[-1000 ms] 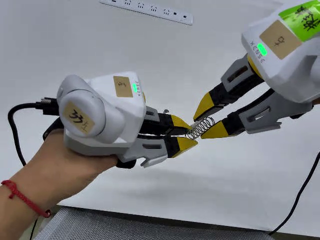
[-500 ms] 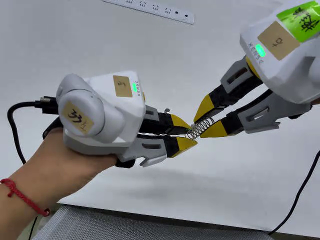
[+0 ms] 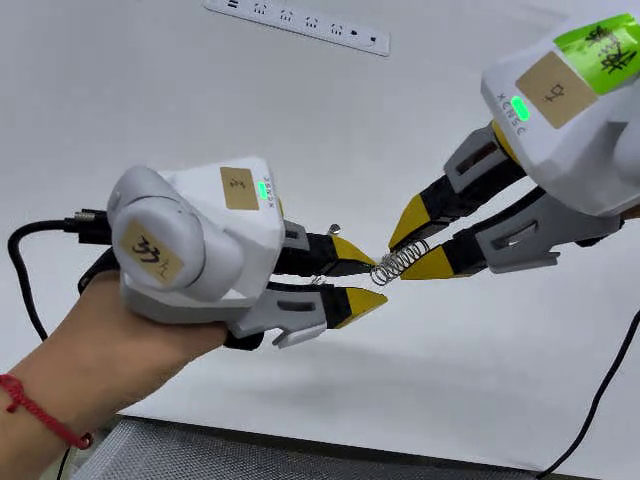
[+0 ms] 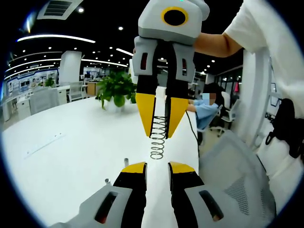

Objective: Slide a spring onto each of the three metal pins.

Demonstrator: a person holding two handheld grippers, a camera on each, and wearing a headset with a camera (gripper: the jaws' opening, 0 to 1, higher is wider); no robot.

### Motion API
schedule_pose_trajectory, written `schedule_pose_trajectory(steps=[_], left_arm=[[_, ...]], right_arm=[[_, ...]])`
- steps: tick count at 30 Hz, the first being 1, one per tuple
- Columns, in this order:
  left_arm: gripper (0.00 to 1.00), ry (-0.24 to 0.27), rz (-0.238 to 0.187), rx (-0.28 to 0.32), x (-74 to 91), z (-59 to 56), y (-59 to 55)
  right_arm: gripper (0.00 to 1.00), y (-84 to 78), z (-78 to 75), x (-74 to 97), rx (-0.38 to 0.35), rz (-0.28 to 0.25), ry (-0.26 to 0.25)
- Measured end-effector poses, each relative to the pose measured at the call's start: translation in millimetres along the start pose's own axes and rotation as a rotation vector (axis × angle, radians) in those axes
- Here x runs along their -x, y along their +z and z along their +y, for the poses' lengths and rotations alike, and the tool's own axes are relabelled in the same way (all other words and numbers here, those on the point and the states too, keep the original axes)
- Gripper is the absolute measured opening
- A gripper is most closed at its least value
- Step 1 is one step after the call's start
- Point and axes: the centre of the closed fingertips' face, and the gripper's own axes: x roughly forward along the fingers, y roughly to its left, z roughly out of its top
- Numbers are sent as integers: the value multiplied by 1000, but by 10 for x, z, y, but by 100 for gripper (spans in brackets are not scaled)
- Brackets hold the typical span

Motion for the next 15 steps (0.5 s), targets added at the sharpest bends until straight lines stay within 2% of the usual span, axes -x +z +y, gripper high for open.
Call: schedule_pose_trajectory(steps=[6,15], left_arm=[[26,48,9,21,126,102,-78],[48,136,19,37,383,339,-208]], right_arm=[[12,-19,-134,46,-24,6,-49],[12,-67,-346,48,-65,27,-109]])
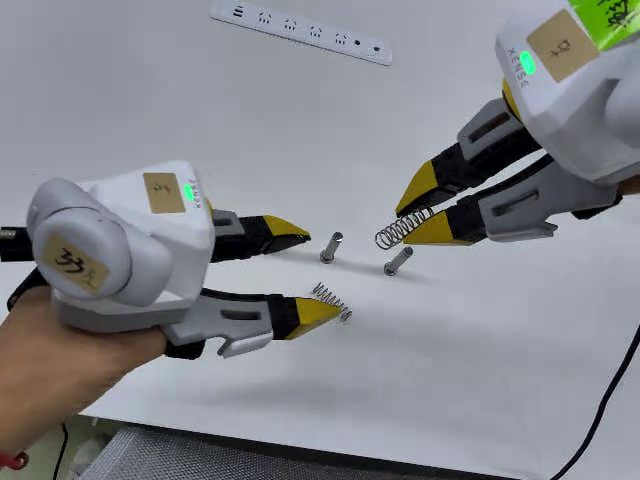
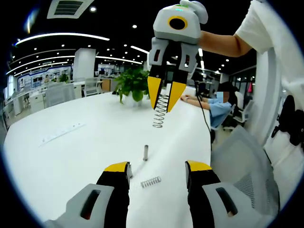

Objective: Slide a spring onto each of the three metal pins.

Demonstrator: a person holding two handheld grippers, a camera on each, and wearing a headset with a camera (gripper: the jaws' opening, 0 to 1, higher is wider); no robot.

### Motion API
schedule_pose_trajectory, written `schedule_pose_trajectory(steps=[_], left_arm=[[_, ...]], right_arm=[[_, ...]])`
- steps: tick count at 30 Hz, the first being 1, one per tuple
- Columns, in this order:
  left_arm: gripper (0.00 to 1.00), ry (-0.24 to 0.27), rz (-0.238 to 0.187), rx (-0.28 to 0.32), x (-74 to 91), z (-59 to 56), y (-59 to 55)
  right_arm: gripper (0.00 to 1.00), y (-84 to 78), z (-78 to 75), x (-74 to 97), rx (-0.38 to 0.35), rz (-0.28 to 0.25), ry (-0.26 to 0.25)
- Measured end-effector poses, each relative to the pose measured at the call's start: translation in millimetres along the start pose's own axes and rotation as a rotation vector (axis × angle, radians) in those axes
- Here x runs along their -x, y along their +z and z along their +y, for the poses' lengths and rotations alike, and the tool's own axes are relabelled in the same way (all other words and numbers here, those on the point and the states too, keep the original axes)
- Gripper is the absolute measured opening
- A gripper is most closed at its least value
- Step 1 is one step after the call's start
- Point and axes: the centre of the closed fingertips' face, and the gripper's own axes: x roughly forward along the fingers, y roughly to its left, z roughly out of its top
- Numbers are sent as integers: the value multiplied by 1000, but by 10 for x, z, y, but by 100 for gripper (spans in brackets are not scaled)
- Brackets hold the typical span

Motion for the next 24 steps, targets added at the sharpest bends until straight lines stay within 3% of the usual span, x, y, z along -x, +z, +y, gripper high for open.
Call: schedule_pose_trajectory(steps=[4,10,24], left_arm=[[59,32,5,-2,89,113,-57],[78,64,0,24,173,228,-129],[95,84,-13,53,263,280,-258]], right_arm=[[12,-1,-74,-50,-22,10,-15],[12,-93,-305,-208,-50,41,-30],[12,-352,-506,-728,-107,118,-2]])
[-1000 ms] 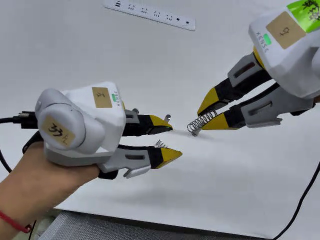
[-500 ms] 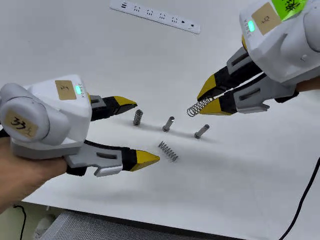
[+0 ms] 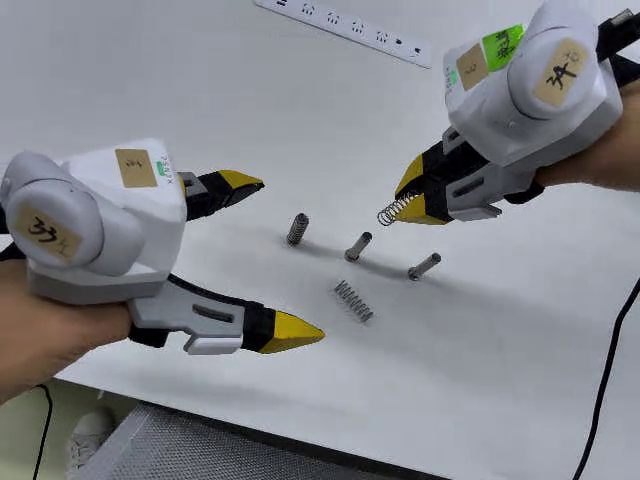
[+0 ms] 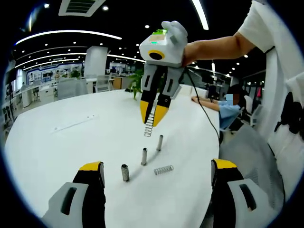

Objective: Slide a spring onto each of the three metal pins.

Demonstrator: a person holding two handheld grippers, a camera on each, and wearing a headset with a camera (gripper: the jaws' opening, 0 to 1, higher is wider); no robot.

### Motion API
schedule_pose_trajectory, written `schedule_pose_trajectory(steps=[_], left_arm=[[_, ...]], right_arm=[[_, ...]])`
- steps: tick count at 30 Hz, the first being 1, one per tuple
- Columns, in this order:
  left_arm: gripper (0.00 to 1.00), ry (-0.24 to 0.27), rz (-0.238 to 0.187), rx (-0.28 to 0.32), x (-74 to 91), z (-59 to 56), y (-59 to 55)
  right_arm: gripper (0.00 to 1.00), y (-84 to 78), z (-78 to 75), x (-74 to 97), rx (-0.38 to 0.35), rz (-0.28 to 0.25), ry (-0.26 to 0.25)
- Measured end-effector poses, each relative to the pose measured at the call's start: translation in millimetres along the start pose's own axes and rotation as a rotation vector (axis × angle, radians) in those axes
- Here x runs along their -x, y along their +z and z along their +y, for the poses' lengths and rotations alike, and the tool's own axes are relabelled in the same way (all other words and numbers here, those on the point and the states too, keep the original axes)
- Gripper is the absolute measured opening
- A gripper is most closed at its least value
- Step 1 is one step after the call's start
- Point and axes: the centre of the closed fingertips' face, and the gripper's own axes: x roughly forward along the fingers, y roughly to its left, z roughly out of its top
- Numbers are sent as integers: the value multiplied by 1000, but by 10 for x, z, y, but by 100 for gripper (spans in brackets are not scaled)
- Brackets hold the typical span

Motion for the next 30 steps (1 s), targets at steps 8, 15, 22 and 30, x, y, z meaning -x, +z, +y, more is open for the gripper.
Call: schedule_pose_trajectory(steps=[8,15,22,30], left_arm=[[95,7,-5,23,37,21,-36],[95,3,-10,28,39,3,-47],[94,-2,-12,36,33,1,-53],[93,-6,-15,40,28,-3,-57]], right_arm=[[12,-50,-19,-187,-17,26,16],[12,-58,8,-270,-21,37,27],[12,-78,0,-320,-18,48,29],[12,-104,-6,-357,-13,60,37]])
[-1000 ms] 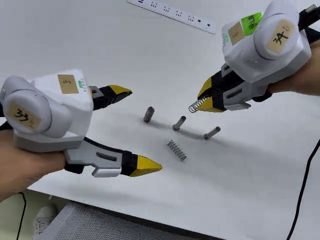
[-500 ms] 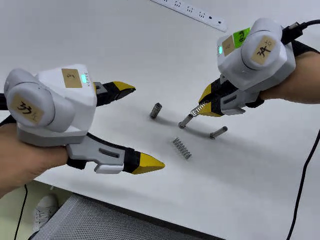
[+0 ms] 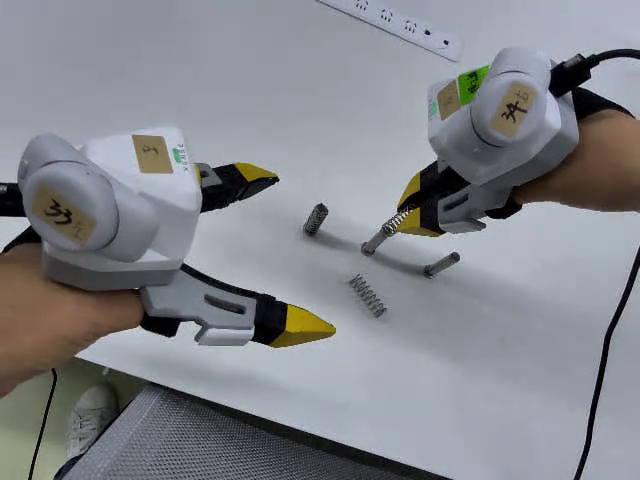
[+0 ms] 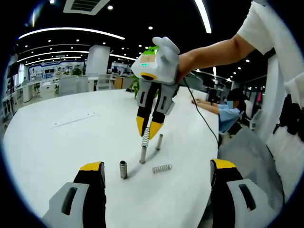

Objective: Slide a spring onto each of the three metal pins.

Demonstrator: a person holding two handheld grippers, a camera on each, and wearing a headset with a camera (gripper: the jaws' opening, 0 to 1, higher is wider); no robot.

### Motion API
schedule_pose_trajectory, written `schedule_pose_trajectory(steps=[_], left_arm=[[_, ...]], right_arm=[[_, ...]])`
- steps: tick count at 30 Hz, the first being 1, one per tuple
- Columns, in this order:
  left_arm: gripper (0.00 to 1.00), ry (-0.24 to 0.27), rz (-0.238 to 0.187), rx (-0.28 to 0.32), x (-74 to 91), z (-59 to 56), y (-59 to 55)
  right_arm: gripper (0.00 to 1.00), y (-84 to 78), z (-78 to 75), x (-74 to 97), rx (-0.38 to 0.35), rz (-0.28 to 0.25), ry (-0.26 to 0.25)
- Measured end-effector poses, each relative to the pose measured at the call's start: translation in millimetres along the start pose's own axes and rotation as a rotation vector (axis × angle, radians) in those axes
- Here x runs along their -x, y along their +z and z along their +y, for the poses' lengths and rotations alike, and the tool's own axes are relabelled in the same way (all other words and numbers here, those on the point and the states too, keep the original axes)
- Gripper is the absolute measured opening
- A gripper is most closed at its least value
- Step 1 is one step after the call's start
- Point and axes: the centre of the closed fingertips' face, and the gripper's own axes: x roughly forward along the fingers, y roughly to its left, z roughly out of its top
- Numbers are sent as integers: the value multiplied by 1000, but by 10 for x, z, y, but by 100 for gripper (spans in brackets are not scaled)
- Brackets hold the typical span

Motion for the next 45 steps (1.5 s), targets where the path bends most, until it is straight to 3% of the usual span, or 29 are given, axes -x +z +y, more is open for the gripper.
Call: schedule_pose_trajectory(steps=[30,45], left_arm=[[93,-5,-3,12,-20,-12,-26],[93,-4,8,13,-2,7,-85]], right_arm=[[12,-41,32,-338,59,49,6],[12,-103,34,-511,51,56,15]])
